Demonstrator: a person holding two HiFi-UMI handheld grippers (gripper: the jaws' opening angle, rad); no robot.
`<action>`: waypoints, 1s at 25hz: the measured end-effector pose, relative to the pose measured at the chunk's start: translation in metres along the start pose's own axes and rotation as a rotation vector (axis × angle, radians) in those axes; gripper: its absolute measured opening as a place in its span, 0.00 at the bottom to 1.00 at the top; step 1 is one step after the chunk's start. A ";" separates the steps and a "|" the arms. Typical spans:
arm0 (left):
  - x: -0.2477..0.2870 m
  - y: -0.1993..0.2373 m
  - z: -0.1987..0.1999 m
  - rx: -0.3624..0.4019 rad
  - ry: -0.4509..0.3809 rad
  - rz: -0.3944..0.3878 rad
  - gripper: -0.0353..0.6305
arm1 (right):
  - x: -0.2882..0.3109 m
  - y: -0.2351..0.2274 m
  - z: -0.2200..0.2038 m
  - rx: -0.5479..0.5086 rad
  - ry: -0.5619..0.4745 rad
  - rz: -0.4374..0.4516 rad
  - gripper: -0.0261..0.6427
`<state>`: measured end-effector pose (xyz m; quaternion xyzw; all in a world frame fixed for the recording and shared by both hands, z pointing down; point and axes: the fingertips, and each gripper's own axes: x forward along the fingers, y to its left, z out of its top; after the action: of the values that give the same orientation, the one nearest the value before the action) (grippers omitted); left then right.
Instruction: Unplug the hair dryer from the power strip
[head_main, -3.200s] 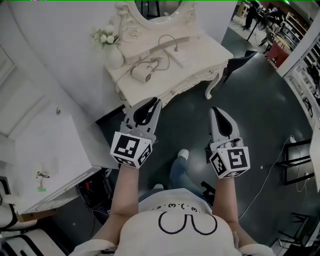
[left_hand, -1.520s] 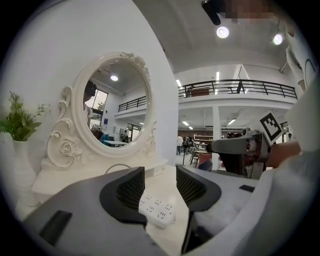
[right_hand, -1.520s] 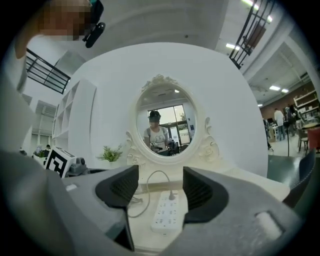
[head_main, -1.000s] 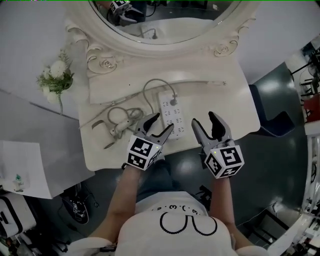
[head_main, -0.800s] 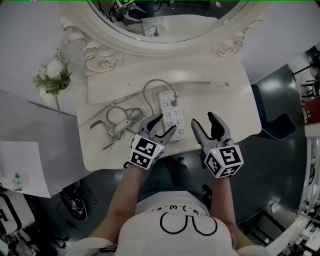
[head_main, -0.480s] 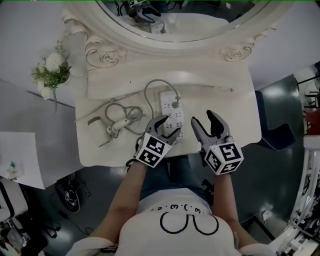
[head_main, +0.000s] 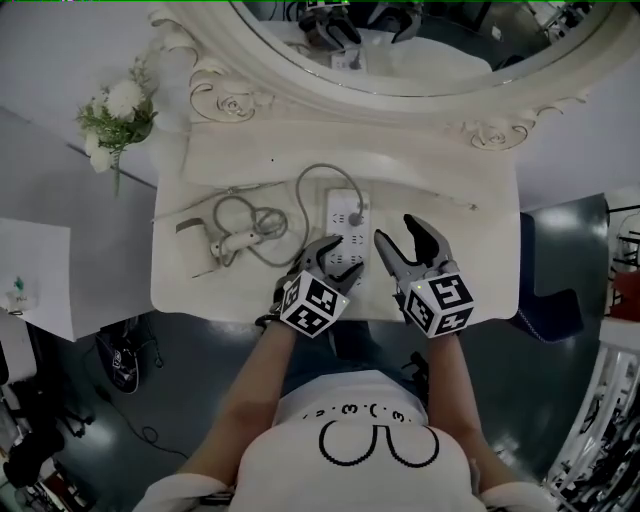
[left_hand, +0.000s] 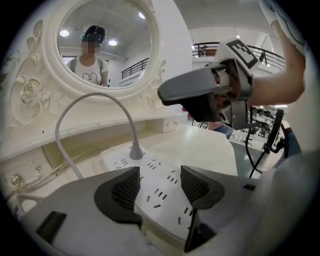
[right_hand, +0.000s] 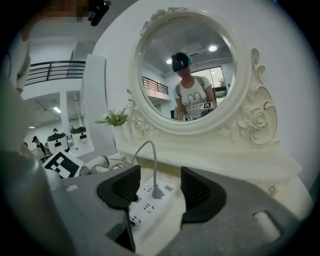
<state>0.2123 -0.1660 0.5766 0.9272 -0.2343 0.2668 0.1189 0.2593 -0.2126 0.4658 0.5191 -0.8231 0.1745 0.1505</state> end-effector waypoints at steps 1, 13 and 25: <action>0.001 0.000 -0.001 0.017 0.001 0.005 0.43 | 0.007 0.000 -0.001 -0.013 0.007 0.023 0.42; 0.001 0.001 -0.003 0.015 0.002 0.027 0.44 | 0.074 0.021 -0.033 -0.106 0.121 0.184 0.11; 0.001 0.002 -0.002 -0.003 -0.008 0.043 0.44 | 0.075 0.024 -0.033 -0.127 0.147 0.168 0.07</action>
<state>0.2113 -0.1673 0.5785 0.9228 -0.2552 0.2654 0.1137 0.2081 -0.2486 0.5242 0.4237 -0.8597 0.1718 0.2279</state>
